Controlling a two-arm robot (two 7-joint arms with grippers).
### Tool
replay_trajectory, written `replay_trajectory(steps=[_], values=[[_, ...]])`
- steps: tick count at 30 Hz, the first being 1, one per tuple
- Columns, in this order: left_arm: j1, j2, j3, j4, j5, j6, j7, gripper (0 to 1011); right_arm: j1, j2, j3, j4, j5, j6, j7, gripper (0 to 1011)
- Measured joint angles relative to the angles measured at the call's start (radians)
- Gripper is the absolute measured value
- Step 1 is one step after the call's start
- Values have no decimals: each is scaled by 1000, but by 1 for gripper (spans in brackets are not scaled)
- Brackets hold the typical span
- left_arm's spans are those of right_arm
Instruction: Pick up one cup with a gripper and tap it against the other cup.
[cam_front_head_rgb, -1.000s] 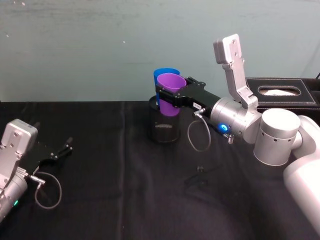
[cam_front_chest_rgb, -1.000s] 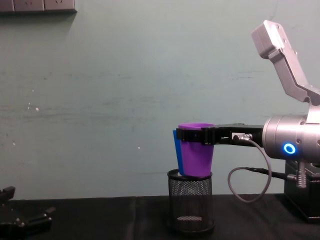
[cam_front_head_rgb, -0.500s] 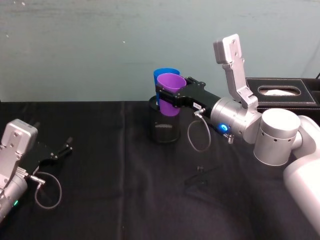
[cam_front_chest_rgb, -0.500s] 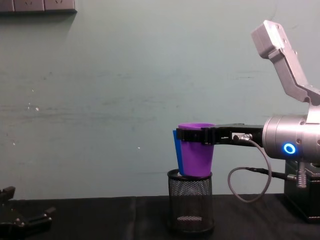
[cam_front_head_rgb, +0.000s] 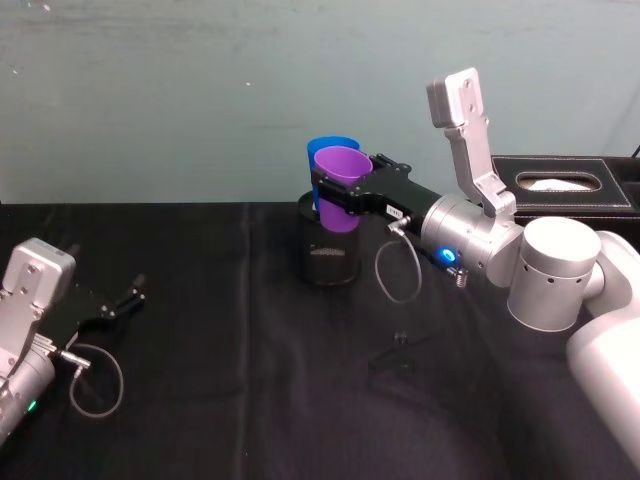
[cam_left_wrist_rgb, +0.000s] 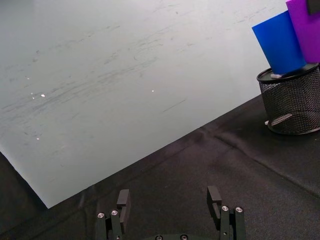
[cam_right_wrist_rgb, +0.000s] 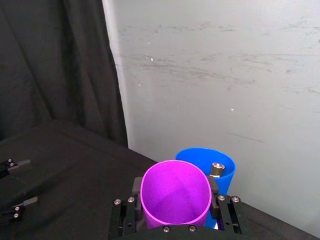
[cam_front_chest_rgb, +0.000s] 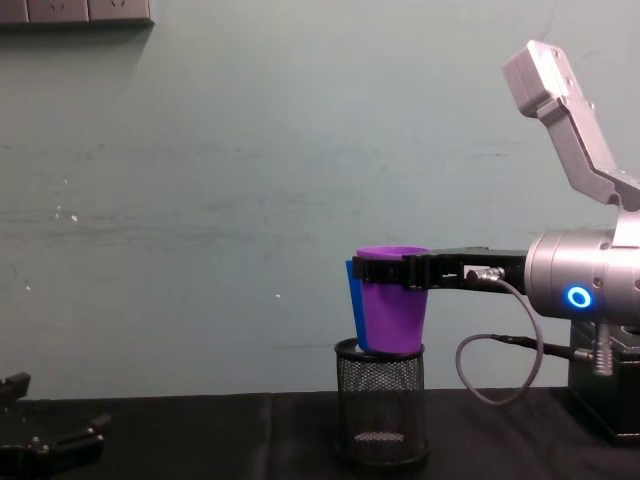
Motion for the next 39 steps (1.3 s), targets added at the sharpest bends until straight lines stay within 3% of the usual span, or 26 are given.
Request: replay_trajectory(steps=[39], values=[[0,0,0,0,0,0,0,1000,0,0,0,0,0,0,0,734]])
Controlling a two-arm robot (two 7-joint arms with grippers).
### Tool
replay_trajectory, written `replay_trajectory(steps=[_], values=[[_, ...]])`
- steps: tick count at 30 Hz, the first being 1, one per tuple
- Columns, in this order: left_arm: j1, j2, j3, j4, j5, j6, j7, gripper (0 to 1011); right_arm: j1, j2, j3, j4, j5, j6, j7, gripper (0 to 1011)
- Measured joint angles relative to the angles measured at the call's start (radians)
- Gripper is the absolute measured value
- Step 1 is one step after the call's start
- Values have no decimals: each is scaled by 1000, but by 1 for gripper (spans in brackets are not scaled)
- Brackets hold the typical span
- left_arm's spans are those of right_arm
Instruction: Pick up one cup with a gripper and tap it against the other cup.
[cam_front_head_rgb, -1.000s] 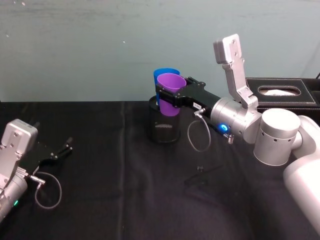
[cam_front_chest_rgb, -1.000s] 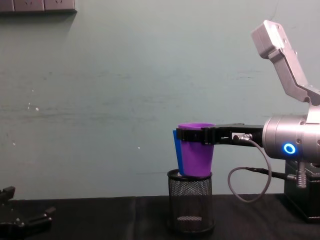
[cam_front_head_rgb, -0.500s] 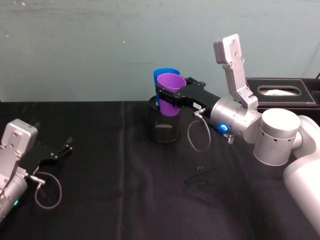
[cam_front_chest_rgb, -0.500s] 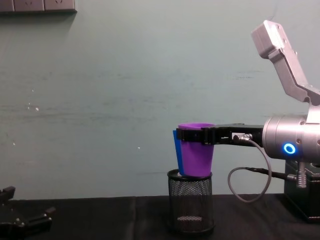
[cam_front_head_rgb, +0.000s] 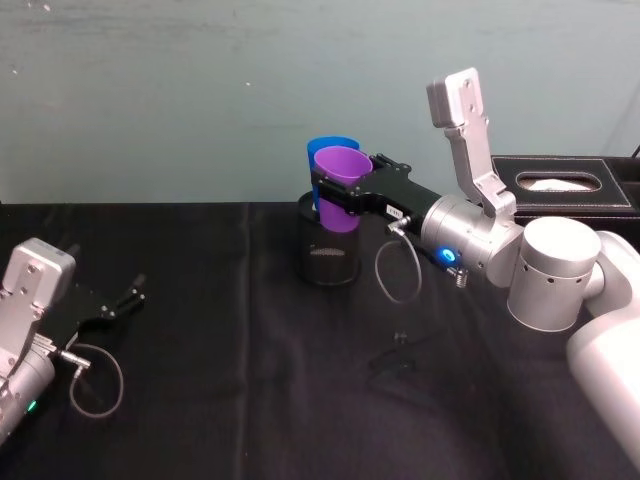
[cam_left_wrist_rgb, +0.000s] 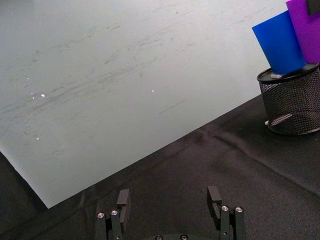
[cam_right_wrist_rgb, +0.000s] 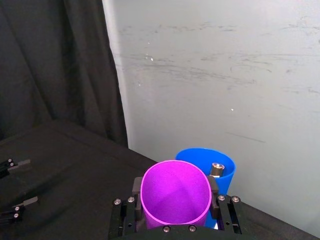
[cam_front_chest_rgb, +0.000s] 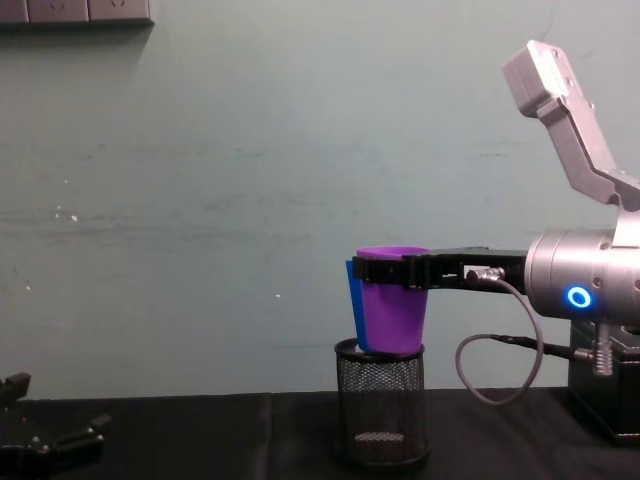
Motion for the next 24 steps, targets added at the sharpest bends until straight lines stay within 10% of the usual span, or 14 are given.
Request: replay_trajectory(steps=[24], values=[[0,0,0,0,0,0,0,1000,-5,3,0,-8,5,-4,11,735]])
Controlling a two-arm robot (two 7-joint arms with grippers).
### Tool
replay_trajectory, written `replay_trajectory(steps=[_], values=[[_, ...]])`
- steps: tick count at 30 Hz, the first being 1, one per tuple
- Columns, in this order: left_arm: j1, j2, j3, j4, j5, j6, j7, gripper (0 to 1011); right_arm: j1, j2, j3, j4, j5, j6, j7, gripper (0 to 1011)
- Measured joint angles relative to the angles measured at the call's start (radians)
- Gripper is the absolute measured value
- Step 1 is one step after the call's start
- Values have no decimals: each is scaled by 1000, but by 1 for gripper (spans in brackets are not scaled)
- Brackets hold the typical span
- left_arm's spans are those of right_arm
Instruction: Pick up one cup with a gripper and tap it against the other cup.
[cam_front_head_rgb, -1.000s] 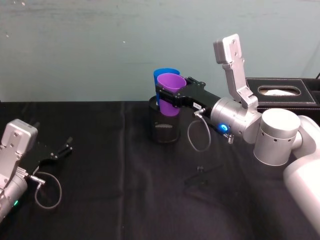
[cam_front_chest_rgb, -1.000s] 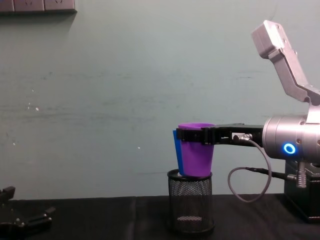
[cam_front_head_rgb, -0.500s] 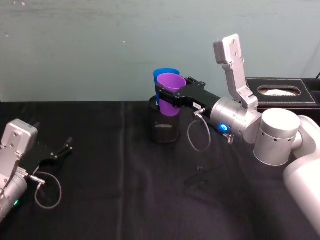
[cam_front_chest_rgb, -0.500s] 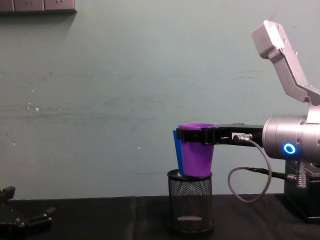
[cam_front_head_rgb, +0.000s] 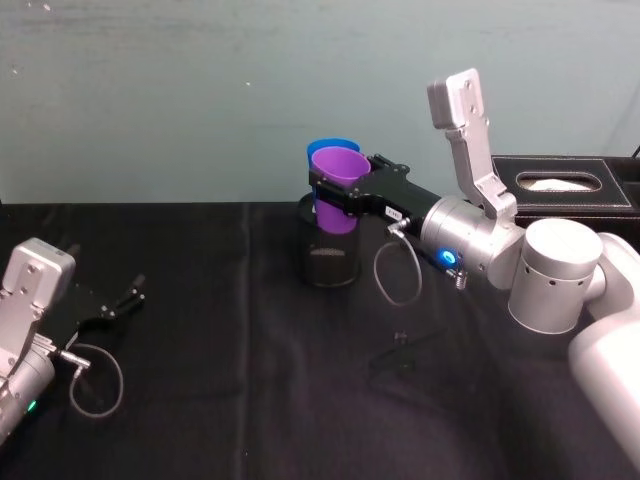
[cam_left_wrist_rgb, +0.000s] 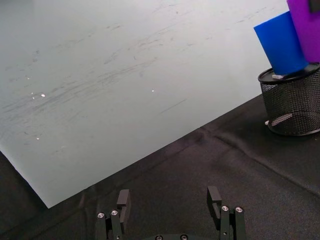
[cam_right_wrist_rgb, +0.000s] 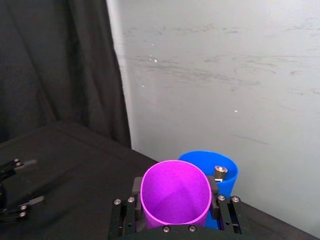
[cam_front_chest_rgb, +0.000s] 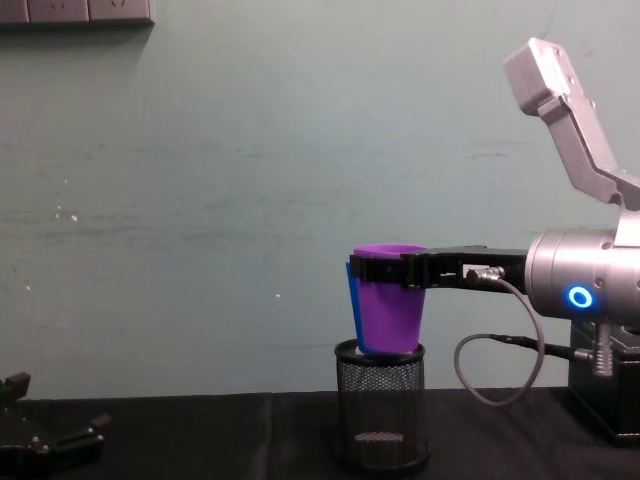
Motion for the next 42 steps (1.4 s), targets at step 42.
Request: replay_trajectory(steps=[42], values=[[0,0,0,0,0,0,0,1000,-480,135,21,-278,-73,-273,-14,734]])
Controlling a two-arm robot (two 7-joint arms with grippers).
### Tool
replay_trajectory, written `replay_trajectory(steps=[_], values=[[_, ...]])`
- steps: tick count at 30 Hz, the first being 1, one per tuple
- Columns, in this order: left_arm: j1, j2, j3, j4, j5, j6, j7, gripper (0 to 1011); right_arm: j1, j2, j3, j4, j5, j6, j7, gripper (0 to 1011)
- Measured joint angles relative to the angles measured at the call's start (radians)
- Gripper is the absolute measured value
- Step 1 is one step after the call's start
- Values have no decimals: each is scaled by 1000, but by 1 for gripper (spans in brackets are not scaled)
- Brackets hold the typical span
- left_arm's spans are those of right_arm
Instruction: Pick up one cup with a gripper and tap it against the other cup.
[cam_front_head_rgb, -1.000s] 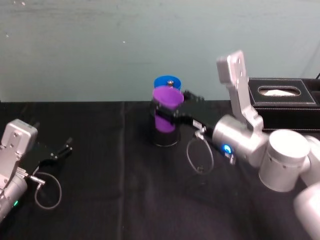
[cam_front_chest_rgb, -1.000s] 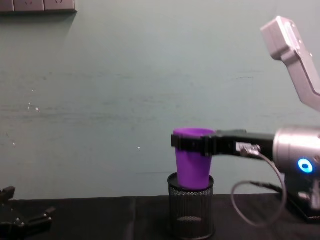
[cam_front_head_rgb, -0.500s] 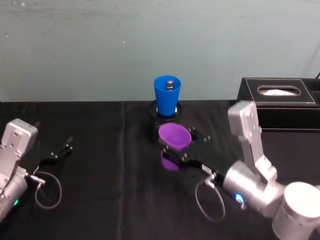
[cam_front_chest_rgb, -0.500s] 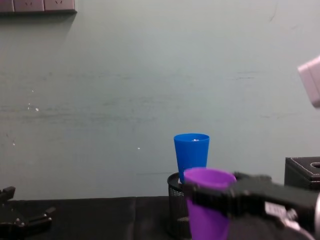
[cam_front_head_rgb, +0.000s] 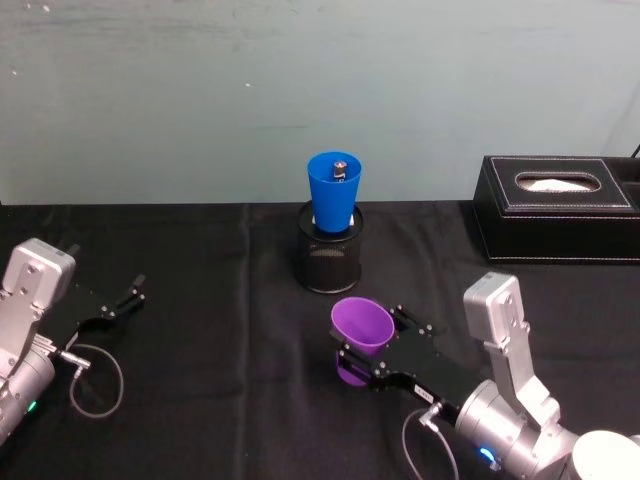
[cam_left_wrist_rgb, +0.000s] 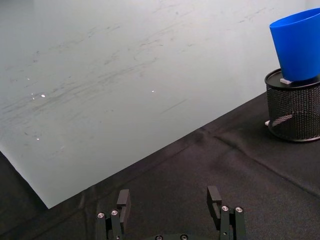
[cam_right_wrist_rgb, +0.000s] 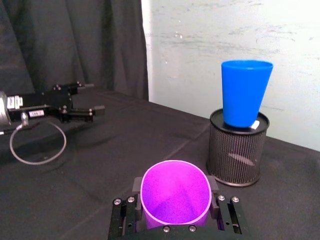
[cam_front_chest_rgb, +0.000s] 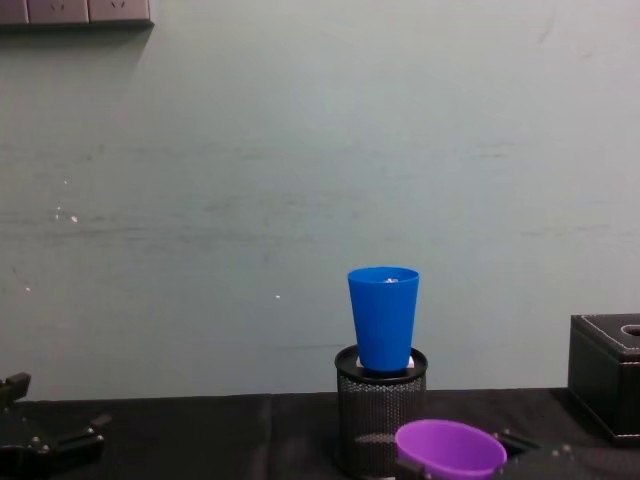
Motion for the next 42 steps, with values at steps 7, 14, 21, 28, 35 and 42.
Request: replay_trajectory(steps=[7,14,21,28,35,42], values=[[0,0,0,0,0,0,0,1000,-1,-27,2,54,-32,-34,8,734],[0,0,0,0,0,0,0,1000,-1,-44,6,81,-45,-45,18,735],[0,0,0,0,0,0,0,1000,-4,-51,12,88,-46,-49,31,735],[0,0,0,0,0,0,0,1000,-5,-51,12,88,-46,-49,30,734],[0,0,0,0,0,0,0,1000,-5,-50,11,88,-46,-49,30,839],[0,0,0,0,0,0,0,1000,-5,-50,11,87,-47,-49,29,1002]])
